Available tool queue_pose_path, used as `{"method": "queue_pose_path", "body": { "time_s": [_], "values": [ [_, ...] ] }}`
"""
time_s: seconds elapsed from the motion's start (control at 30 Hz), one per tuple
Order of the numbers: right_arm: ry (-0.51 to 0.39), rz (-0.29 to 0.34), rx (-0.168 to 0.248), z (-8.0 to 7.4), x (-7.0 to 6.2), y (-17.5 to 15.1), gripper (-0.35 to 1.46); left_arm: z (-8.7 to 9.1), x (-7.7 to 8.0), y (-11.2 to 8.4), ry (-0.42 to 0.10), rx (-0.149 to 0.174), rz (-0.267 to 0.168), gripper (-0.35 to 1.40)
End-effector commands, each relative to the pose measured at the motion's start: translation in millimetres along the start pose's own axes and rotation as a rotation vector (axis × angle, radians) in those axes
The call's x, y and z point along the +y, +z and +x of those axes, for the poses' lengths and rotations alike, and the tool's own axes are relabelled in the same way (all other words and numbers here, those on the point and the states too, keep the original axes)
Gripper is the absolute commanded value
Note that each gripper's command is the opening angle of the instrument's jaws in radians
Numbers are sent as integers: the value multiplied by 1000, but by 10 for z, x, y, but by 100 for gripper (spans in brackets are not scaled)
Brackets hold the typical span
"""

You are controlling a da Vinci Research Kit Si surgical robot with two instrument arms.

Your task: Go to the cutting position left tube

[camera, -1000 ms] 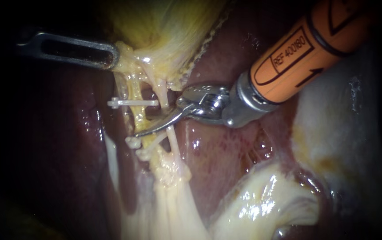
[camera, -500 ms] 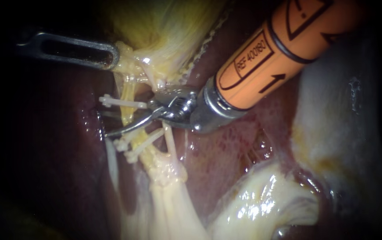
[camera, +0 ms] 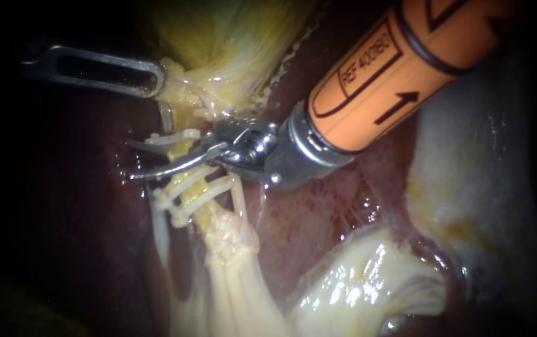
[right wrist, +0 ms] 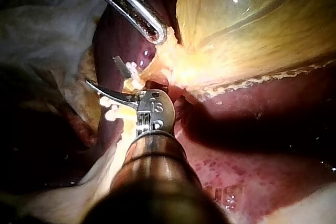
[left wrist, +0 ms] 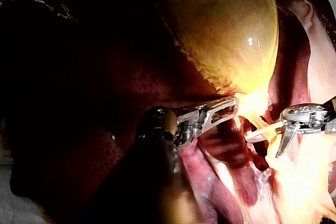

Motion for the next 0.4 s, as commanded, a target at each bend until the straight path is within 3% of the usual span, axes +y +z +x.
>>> {"method": "queue_pose_path", "body": {
  "time_s": [0.03, 0.4],
  "values": [
    [1, 4, -3, 1, -2, 0, 118, 0, 0, 0, 0, 0, 0, -35],
    [-2, 10, -9, -4, 2, 0, 118, 0, 0, 0, 0, -1, -1, -35]
  ]
}}
